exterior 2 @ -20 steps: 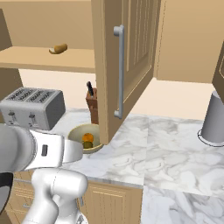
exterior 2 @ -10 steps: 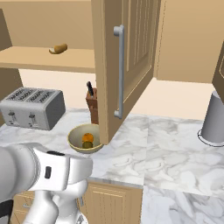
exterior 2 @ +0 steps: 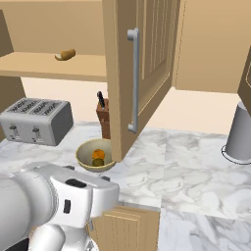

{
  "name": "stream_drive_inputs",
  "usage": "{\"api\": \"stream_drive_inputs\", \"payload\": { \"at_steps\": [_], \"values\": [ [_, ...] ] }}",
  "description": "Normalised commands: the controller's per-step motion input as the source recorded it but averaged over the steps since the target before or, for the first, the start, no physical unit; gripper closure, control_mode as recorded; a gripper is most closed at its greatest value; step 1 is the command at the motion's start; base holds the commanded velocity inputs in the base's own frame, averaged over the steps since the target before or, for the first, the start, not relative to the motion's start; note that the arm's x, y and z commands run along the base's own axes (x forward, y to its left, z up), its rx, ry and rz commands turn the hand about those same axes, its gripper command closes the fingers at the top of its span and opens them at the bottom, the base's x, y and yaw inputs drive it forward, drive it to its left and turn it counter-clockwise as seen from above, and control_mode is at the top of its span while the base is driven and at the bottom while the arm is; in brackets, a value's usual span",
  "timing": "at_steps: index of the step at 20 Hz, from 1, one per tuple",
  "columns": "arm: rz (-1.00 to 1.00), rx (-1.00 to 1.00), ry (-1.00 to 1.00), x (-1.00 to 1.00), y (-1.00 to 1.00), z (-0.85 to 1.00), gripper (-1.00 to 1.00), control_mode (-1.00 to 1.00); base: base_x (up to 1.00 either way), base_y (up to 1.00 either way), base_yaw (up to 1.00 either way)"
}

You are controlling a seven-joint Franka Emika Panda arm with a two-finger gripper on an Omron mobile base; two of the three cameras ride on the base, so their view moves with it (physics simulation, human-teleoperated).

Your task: Open the cabinet. Pick the orange and kiwi from the cabinet and place them into the bowl. Then close the cabinet.

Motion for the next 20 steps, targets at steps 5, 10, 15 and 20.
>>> {"api": "stream_drive_inputs", "payload": {
  "at_steps": [5, 10, 15, 20],
  "values": [
    [-0.01, 0.00, -0.21, 0.00, -0.32, 0.00, -1.00, -1.00, 0.00, 0.00, 0.00],
    [0.00, 0.00, -0.20, 0.00, -0.25, 0.00, -1.00, -1.00, 0.00, 0.00, 0.00],
    [0.02, 0.00, -0.17, 0.07, -0.08, 0.00, -1.00, -1.00, 0.00, 0.00, 0.00],
    [0.07, 0.00, -0.15, 0.16, 0.00, -0.02, -1.00, -1.00, 0.00, 0.00, 0.00]
  ]
}}
